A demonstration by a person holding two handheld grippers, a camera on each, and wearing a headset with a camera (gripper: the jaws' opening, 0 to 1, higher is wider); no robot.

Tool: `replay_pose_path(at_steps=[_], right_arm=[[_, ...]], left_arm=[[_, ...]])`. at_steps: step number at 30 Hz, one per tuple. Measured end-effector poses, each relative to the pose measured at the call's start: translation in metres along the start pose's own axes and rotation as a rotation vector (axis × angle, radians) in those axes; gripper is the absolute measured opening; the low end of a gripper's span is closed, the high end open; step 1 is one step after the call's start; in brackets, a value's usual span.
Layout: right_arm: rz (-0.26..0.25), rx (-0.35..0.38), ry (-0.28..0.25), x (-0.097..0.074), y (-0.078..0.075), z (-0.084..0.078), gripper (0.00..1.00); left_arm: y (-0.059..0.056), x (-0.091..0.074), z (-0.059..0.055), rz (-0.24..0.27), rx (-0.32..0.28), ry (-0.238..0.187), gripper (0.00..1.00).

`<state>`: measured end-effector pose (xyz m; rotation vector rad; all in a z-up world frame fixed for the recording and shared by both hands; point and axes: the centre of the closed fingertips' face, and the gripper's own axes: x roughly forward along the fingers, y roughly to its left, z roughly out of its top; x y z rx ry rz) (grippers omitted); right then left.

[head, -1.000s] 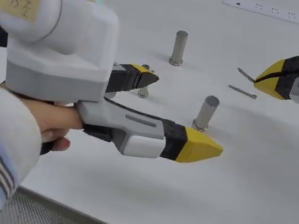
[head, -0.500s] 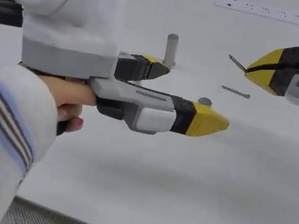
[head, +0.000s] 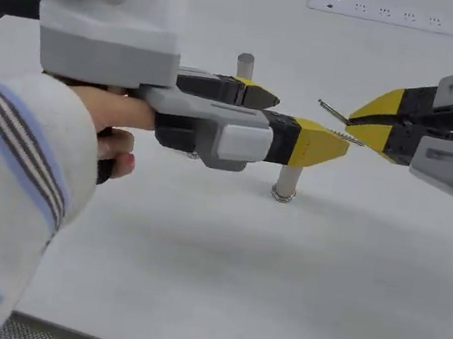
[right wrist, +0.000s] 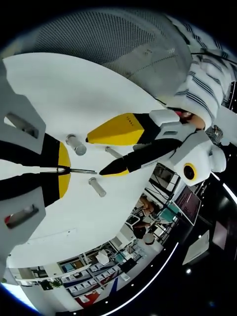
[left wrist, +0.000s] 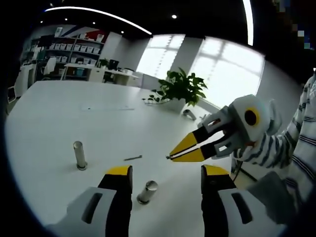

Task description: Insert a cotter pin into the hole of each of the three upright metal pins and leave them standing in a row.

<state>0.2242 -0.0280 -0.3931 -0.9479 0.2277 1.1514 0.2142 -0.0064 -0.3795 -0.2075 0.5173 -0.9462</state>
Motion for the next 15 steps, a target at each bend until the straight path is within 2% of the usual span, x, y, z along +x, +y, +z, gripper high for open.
replay_pose_path(at_steps=[2,7,12,15], right_arm=[[-0.002,-0.003,0.001,-0.001,0.002,0.000,0.00],[-0.004,-0.014,0.004,-0.004,0.007,0.000,0.00],[-0.006,-0.026,0.004,-0.009,0.013,0.006,0.00],[-0.006,-0.035,0.003,-0.009,0.015,0.009,0.00]], left_arm=[[-0.002,0.002,0.001,-0.014,-0.015,-0.001,0.48],[-0.008,0.005,0.002,-0.047,-0.009,-0.001,0.30],[-0.013,0.008,0.002,-0.069,-0.009,0.002,0.20],[-0.013,0.010,0.001,-0.084,-0.031,0.009,0.14]])
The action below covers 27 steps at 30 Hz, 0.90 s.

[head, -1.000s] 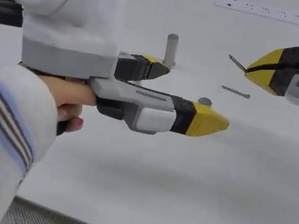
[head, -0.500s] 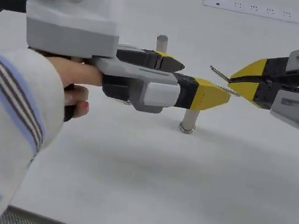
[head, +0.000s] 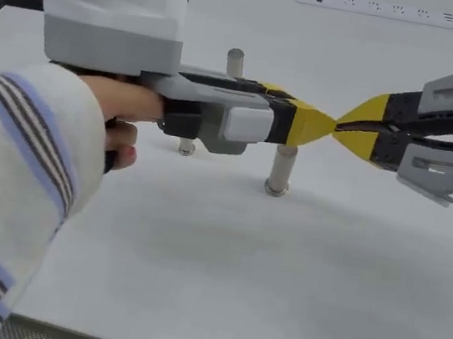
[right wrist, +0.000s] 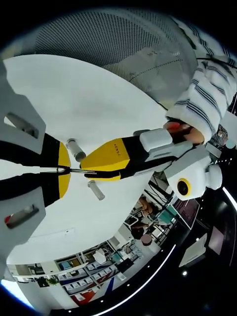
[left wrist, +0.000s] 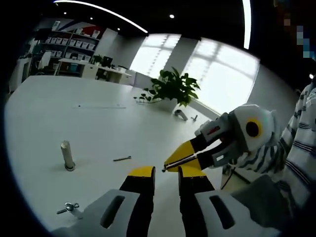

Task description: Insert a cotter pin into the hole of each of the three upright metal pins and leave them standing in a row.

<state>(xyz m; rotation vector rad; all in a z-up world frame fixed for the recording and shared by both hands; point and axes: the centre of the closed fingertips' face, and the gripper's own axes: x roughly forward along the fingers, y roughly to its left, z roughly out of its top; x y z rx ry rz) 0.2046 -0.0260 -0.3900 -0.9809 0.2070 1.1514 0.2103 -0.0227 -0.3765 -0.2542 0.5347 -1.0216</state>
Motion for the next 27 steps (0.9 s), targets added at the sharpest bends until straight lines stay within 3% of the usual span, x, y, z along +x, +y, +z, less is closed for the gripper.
replay_pose_path(at_steps=[14,27], right_arm=[[0.007,-0.046,0.012,0.0051,0.0023,0.0029,0.00],[0.011,-0.045,0.010,0.0062,0.0012,0.0020,0.00]], left_arm=[[0.0018,0.0004,-0.0057,0.000,0.004,0.029,0.01],[0.0022,-0.0001,-0.0072,0.001,0.011,0.039,0.00]])
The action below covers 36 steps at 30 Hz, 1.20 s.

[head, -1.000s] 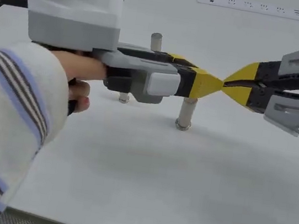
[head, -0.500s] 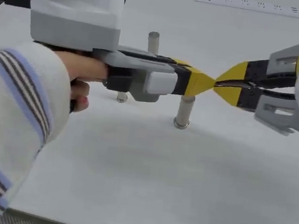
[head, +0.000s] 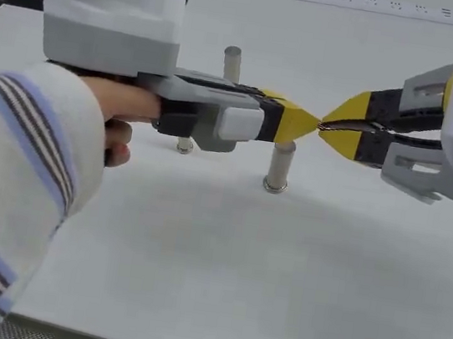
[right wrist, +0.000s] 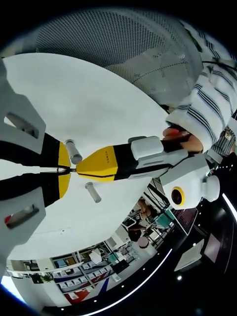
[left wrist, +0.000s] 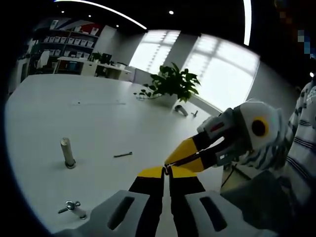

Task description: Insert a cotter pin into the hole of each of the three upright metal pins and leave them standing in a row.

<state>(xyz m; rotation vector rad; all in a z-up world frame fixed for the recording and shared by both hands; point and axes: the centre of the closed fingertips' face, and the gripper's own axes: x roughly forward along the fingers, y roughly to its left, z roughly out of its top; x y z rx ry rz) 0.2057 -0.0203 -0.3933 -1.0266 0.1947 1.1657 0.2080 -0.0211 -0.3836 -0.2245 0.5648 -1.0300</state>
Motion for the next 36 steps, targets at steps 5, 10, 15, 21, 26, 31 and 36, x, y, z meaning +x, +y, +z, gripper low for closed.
replay_pose_path(at_steps=[5,10,15,21,26,31,36], right_arm=[[0.004,0.001,-0.002,0.0005,0.0002,0.0002,0.00],[0.006,-0.003,-0.003,0.0006,-0.0001,0.0004,0.00],[0.004,-0.006,0.003,0.0015,-0.0019,-0.0012,0.00],[-0.001,-0.008,-0.003,0.0008,-0.0032,-0.0011,0.00],[0.006,0.000,-0.012,0.0005,-0.0014,-0.0006,0.00],[0.026,0.039,-0.046,0.0004,-0.0001,0.0015,0.00],[0.034,0.058,-0.044,-0.0003,-0.0008,-0.0013,0.09]], left_arm=[[0.0003,-0.0005,-0.0010,-0.001,0.021,0.012,0.00],[0.0012,-0.0006,-0.0023,0.001,0.089,0.033,0.00],[0.0012,0.0007,-0.0012,0.018,0.121,0.036,0.00],[0.0053,0.0005,0.0007,0.025,0.089,0.029,0.00],[0.0062,-0.0009,-0.0003,0.023,0.070,0.040,0.00],[0.0066,-0.0025,-0.0023,0.030,0.114,0.060,0.00],[0.0063,-0.0069,-0.0014,0.030,0.167,0.060,0.00]])
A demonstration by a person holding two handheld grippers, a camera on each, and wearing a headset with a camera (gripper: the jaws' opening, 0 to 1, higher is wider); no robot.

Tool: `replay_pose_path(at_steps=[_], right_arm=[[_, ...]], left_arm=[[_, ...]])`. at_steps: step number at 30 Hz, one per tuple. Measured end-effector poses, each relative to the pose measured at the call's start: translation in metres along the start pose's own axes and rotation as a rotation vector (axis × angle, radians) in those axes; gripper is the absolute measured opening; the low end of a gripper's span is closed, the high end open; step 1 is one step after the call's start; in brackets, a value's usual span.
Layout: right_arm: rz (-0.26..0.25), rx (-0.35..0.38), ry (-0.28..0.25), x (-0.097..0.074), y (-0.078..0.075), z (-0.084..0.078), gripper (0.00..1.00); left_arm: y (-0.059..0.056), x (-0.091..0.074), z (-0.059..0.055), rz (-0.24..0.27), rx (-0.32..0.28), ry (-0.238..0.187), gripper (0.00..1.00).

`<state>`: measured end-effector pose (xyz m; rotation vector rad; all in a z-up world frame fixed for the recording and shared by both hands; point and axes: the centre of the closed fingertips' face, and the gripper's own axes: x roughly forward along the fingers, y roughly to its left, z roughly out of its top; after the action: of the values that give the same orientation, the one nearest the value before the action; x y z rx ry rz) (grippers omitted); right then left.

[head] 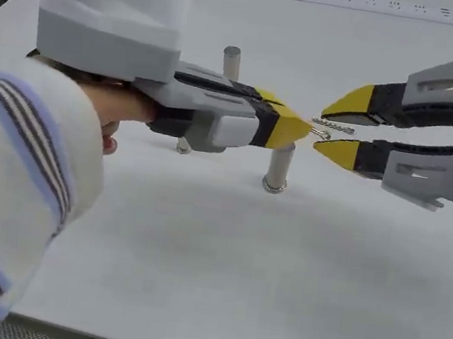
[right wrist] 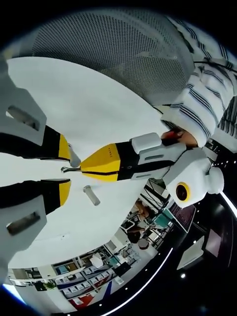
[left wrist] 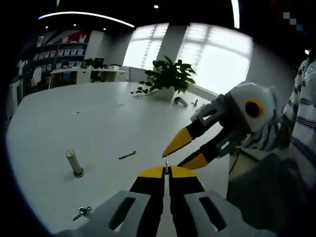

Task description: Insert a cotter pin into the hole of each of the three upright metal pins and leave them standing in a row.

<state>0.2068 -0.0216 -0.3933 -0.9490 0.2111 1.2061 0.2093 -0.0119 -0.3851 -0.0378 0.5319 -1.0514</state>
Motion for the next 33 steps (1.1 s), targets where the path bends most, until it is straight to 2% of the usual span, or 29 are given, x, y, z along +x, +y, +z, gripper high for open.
replay_pose_path(at_steps=[3,7,10,13,20,23,25,31,33], right_arm=[[0.025,0.049,-0.013,0.000,0.002,-0.004,0.10],[0.042,0.114,-0.042,0.000,0.002,-0.006,0.11],[0.047,0.137,-0.053,0.000,0.002,-0.006,0.11],[0.055,0.156,-0.059,0.000,0.004,-0.006,0.10],[0.081,0.158,-0.059,0.001,0.009,-0.006,0.09],[0.102,0.150,-0.054,0.002,0.013,-0.005,0.08],[0.109,0.146,-0.051,0.002,0.016,-0.007,0.07],[0.152,0.138,-0.052,0.002,0.024,-0.005,0.00],[0.153,0.129,-0.045,0.002,0.024,-0.006,0.00]], left_arm=[[-0.003,-0.003,0.002,-0.012,0.101,-0.003,0.00],[-0.015,-0.006,0.002,-0.048,0.190,-0.005,0.00],[-0.017,-0.007,0.002,-0.061,0.206,-0.011,0.00],[-0.018,-0.007,-0.001,-0.070,0.237,0.004,0.00],[-0.025,-0.006,-0.006,-0.089,0.332,0.031,0.00],[-0.027,-0.006,-0.010,-0.099,0.393,0.063,0.00],[-0.034,-0.006,-0.009,-0.103,0.434,0.082,0.00],[-0.032,-0.005,-0.015,-0.095,0.497,0.142,0.00],[-0.030,-0.005,-0.014,-0.102,0.516,0.141,0.00]])
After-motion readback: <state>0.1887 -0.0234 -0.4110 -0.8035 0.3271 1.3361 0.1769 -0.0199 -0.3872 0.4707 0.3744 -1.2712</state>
